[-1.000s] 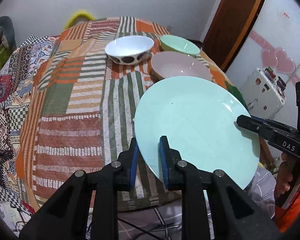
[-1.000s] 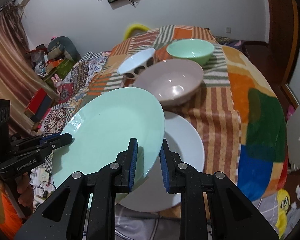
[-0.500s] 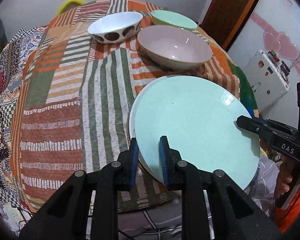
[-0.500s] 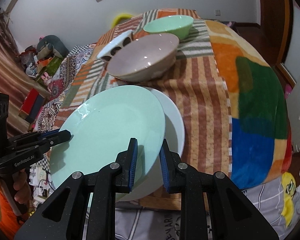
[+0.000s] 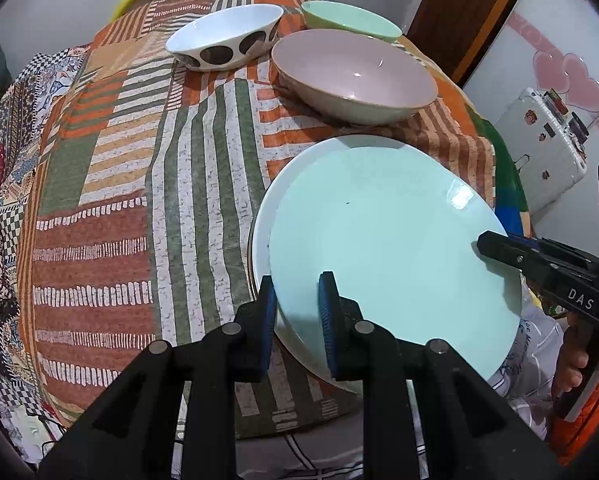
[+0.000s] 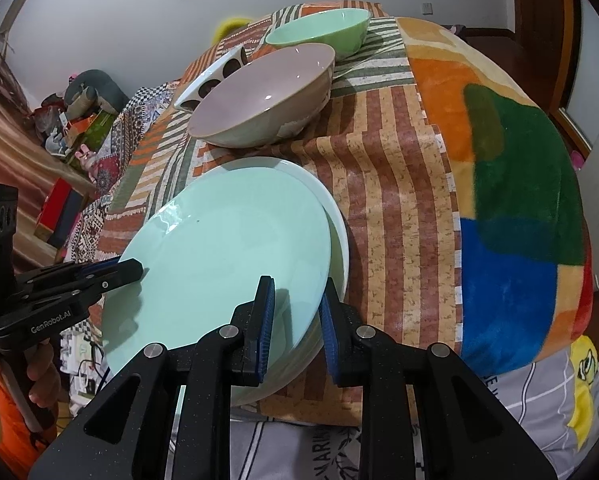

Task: Organize plates and bowls
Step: 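Lower the mint green plate onto the white plate and open the left tool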

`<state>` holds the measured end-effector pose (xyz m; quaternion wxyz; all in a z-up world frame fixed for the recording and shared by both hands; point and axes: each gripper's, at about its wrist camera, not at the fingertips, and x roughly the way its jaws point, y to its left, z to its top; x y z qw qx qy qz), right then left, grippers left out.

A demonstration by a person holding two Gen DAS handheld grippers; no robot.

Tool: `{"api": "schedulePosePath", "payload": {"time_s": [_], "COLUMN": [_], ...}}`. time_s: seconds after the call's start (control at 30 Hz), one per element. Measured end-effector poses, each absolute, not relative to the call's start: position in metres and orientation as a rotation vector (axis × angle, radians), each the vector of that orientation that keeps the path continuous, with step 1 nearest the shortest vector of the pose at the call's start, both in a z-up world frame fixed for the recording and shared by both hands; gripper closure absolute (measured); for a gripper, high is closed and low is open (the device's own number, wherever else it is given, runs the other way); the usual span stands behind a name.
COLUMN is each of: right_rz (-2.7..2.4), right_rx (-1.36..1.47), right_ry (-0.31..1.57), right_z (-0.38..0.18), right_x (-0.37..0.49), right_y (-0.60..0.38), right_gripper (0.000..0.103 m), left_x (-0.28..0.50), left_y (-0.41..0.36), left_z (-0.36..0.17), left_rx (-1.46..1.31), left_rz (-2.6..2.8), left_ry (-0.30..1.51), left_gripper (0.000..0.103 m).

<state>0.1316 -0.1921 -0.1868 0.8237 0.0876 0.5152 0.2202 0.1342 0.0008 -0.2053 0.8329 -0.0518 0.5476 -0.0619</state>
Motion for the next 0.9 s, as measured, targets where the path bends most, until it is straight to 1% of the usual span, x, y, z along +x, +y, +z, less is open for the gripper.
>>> {"api": "schedulePosePath", "payload": {"time_s": [0.37,0.57,0.63,0.9], "right_rz": [0.47,0.473,0.485,0.486], "right_rx": [0.193,0.159,0.158,0.15], "right_ry": [1.102,1.099,1.108,1.103], "right_z": [-0.189,-0.188,-0.19,-0.19], "right_x": [0.136,0.136,0.136,0.137], "right_y": [-0.187,-0.18,-0.177,-0.175], "right_gripper": [0.082,0.081,0.081,0.081], "left_x": [0.142,0.143,0.143,0.145], "left_y": [0.003,-0.007,-0.009,-0.001], "left_z": [-0.21,-0.213,-0.217,-0.224], "left_rx": [-0.108,-0.007,0.023,-0.019], "left_rz": [-0.133,-0.091,-0.077,-0.084], "left_ry": [1.172,1.159,1.17,1.184], "left_gripper": [0.082,0.075,0.075,0.075]}}
